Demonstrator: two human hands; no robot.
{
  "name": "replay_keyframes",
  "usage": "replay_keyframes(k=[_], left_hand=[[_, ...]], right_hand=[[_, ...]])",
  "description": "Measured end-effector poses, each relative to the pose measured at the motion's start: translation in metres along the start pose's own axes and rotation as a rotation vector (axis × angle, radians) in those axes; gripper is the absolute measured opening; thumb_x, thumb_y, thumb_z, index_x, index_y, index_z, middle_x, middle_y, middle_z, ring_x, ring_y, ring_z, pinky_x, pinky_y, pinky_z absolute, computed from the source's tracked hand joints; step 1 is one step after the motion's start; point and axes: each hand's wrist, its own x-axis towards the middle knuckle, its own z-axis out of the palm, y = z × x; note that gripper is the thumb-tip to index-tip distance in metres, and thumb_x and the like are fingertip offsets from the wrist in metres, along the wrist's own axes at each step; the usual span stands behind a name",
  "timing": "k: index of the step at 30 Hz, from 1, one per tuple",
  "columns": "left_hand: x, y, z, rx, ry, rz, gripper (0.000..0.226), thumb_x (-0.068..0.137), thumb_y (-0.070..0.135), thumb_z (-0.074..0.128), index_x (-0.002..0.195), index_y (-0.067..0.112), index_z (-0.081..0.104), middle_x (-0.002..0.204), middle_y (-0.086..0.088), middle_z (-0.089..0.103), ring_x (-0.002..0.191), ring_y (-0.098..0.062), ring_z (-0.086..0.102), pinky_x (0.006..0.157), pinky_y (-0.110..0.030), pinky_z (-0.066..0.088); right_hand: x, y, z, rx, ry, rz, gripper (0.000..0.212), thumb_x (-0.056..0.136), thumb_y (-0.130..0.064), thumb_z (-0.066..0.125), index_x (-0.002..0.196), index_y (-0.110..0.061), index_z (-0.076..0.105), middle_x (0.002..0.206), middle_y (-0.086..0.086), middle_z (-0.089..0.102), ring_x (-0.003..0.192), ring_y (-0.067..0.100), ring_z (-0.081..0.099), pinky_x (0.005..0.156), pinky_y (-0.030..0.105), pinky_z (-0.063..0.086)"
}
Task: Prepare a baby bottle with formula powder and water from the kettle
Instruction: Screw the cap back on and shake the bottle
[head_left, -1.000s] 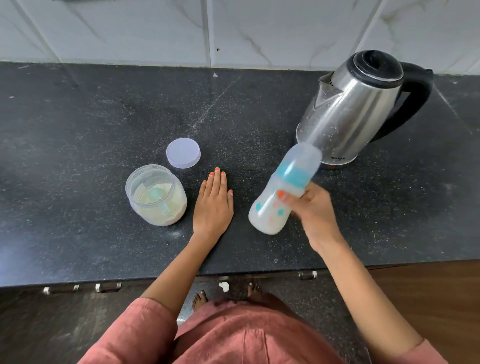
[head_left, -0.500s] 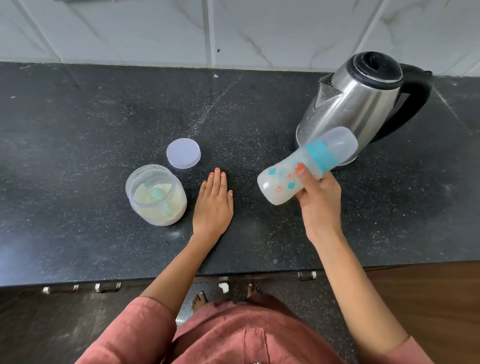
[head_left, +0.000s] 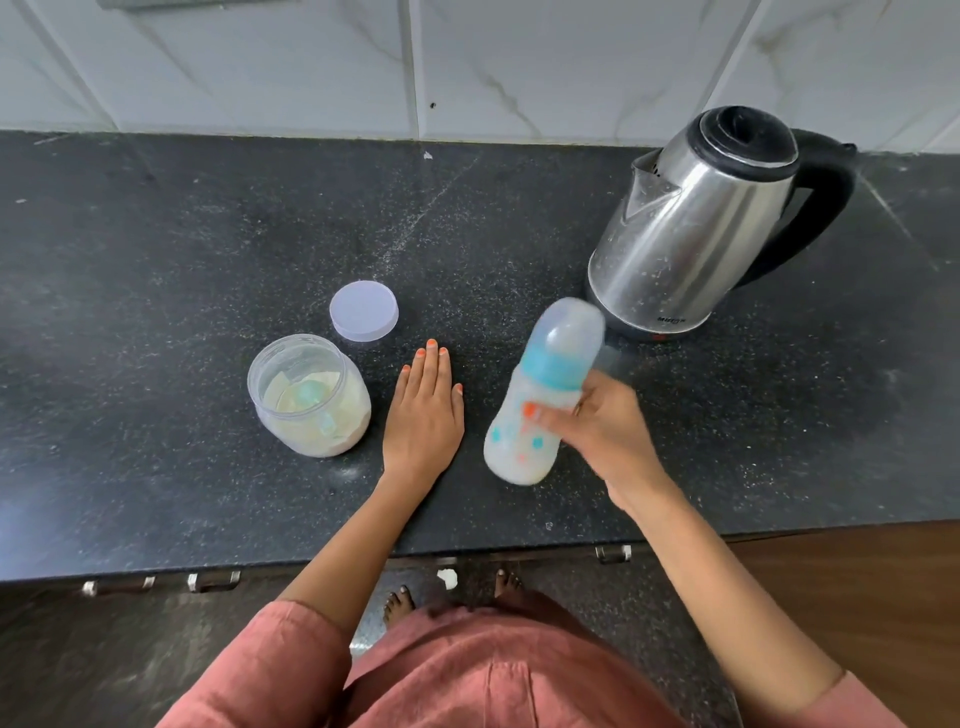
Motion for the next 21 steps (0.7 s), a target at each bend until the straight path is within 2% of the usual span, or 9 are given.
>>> replay_keyframes(k=[2, 5, 7, 9, 11, 13, 16, 18, 21], left_hand=[[0.0, 0.0, 0.0, 0.007, -0.001, -0.003, 0.06, 0.094, 0.033, 0.006, 0.143, 0.001, 0.021, 0.153, -0.015, 0.019, 0.142, -0.026, 0.017, 0.114, -0.034, 0.007], [0.0, 0.0, -0.001, -0.008, -0.003, 0.0, 0.049, 0.1, 0.025, 0.022, 0.144, 0.002, 0.018, 0.154, -0.014, 0.015, 0.143, -0.025, 0.013, 0.115, -0.034, 0.005], [0.0, 0.0, -0.001, -0.007, -0.003, 0.006, 0.049, 0.101, 0.025, 0.022, 0.144, 0.002, 0.016, 0.154, -0.013, 0.012, 0.143, -0.024, 0.011, 0.115, -0.033, 0.004], [0.0, 0.0, -0.001, -0.001, 0.0, 0.002, 0.054, 0.098, 0.03, 0.013, 0.143, 0.001, 0.02, 0.153, -0.014, 0.017, 0.142, -0.026, 0.016, 0.114, -0.034, 0.007], [0.0, 0.0, 0.0, -0.006, 0.009, 0.0, 0.062, 0.093, 0.033, 0.007, 0.141, -0.001, 0.026, 0.15, -0.017, 0.024, 0.14, -0.029, 0.023, 0.113, -0.036, 0.011], [0.0, 0.0, 0.0, 0.009, 0.005, -0.003, 0.056, 0.097, 0.031, 0.012, 0.142, 0.0, 0.023, 0.151, -0.016, 0.021, 0.141, -0.028, 0.02, 0.114, -0.036, 0.01], [0.001, 0.0, 0.0, -0.013, 0.004, -0.003, 0.049, 0.101, 0.024, 0.022, 0.144, 0.003, 0.016, 0.154, -0.013, 0.013, 0.143, -0.024, 0.011, 0.115, -0.034, 0.004], [0.0, 0.0, -0.001, -0.006, 0.011, 0.002, 0.049, 0.101, 0.024, 0.022, 0.145, 0.003, 0.015, 0.154, -0.013, 0.012, 0.143, -0.023, 0.01, 0.115, -0.033, 0.003], [0.001, -0.001, 0.001, -0.002, 0.001, -0.003, 0.052, 0.1, 0.029, 0.015, 0.145, 0.003, 0.016, 0.154, -0.013, 0.013, 0.143, -0.023, 0.011, 0.115, -0.033, 0.003]], right_hand=[[-0.004, 0.003, 0.001, -0.049, -0.066, 0.014, 0.03, 0.067, 0.006, 0.07, 0.083, -0.019, 0.065, 0.07, -0.016, 0.072, 0.072, -0.002, 0.066, 0.066, 0.015, 0.053], [0.004, 0.0, -0.005, 0.18, 0.112, -0.019, 0.024, 0.062, -0.01, 0.071, 0.084, -0.018, 0.064, 0.073, -0.012, 0.072, 0.075, 0.001, 0.066, 0.074, 0.021, 0.055], [0.011, -0.002, -0.006, 0.29, 0.216, -0.045, 0.027, 0.061, -0.019, 0.069, 0.087, -0.019, 0.064, 0.077, -0.01, 0.071, 0.08, 0.004, 0.065, 0.079, 0.028, 0.055], [0.01, -0.001, -0.002, 0.217, 0.173, -0.042, 0.024, 0.065, -0.013, 0.07, 0.088, -0.019, 0.064, 0.076, -0.011, 0.071, 0.079, 0.004, 0.066, 0.077, 0.027, 0.055], [0.001, 0.001, 0.002, 0.042, 0.019, 0.004, 0.026, 0.066, -0.004, 0.072, 0.086, -0.019, 0.065, 0.073, -0.013, 0.072, 0.075, 0.001, 0.066, 0.071, 0.021, 0.053], [-0.004, 0.002, 0.001, -0.029, -0.074, 0.03, 0.03, 0.062, -0.005, 0.077, 0.085, -0.02, 0.066, 0.075, -0.014, 0.073, 0.076, 0.002, 0.067, 0.069, 0.019, 0.054], [0.002, -0.004, -0.006, 0.145, 0.08, -0.01, 0.035, 0.056, -0.012, 0.081, 0.087, -0.019, 0.065, 0.079, -0.009, 0.072, 0.08, 0.005, 0.066, 0.079, 0.027, 0.055], [0.009, -0.006, -0.008, 0.268, 0.216, -0.046, 0.029, 0.061, -0.018, 0.074, 0.089, -0.021, 0.063, 0.083, -0.008, 0.069, 0.081, 0.005, 0.065, 0.083, 0.031, 0.053], [0.005, -0.004, -0.002, 0.126, 0.141, -0.02, 0.026, 0.069, -0.006, 0.07, 0.088, -0.022, 0.063, 0.082, -0.01, 0.07, 0.081, 0.003, 0.065, 0.079, 0.026, 0.054]])
